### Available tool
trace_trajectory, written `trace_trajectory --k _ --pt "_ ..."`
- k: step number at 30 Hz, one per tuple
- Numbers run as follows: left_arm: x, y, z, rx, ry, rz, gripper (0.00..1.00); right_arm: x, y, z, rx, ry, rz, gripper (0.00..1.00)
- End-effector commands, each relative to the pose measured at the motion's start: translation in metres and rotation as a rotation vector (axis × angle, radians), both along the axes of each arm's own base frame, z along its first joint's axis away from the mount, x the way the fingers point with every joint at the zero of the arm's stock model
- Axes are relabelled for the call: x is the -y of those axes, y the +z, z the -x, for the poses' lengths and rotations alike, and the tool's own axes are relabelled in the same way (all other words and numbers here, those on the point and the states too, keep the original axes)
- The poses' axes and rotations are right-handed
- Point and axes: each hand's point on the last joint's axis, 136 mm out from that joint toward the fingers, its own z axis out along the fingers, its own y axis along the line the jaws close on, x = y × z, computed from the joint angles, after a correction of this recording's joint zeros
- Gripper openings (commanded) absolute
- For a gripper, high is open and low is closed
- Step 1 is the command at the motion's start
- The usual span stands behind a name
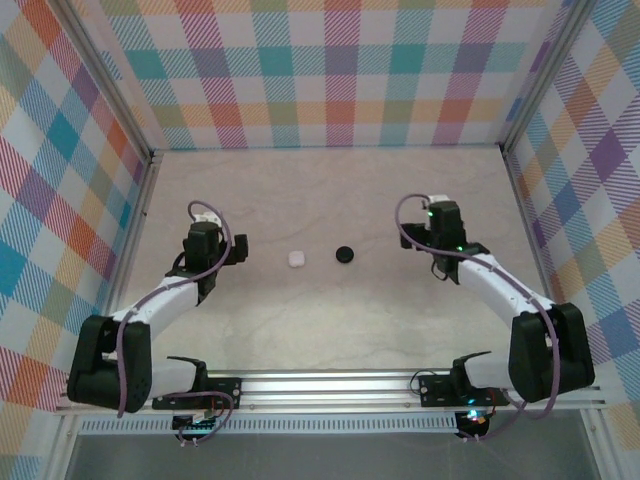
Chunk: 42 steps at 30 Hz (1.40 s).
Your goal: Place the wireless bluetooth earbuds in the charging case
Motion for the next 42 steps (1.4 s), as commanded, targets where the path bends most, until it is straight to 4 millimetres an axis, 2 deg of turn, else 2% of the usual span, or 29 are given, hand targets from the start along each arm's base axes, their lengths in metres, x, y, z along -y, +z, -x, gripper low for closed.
trace_trajectory --k 1,6,13,18,19,21,25,42 --pt "-0.005 0.016 -0.018 0.137 -0.004 -0.005 1.0 0.027 0.021 -0.011 0.185 -0.073 -0.01 1.0" --pt "-0.009 0.005 -0.028 0.194 -0.005 0.017 1.0 0.039 0.014 -0.011 0.339 -0.098 -0.052 1.0" --pt "-0.011 -0.016 -0.037 0.179 -0.005 0.02 1.0 0.037 -0.003 -0.017 0.474 -0.056 -0.032 1.0" --pt "-0.006 -0.021 -0.037 0.177 -0.046 0.043 1.0 0.028 -0.018 -0.025 0.381 0.003 -0.057 1.0" --pt "-0.003 -0.023 -0.036 0.187 -0.07 0.05 1.0 0.031 -0.022 -0.031 0.384 -0.011 -0.06 1.0" --pt "-0.003 -0.023 -0.036 0.189 -0.069 0.05 1.0 0.038 -0.026 -0.029 0.351 -0.043 -0.083 1.0" --pt "-0.003 -0.022 -0.036 0.19 -0.07 0.049 1.0 0.045 -0.025 -0.031 0.366 -0.066 -0.095 1.0" --pt "-0.003 -0.023 -0.035 0.189 -0.071 0.049 1.0 0.044 -0.025 -0.03 0.36 -0.06 -0.094 1.0"
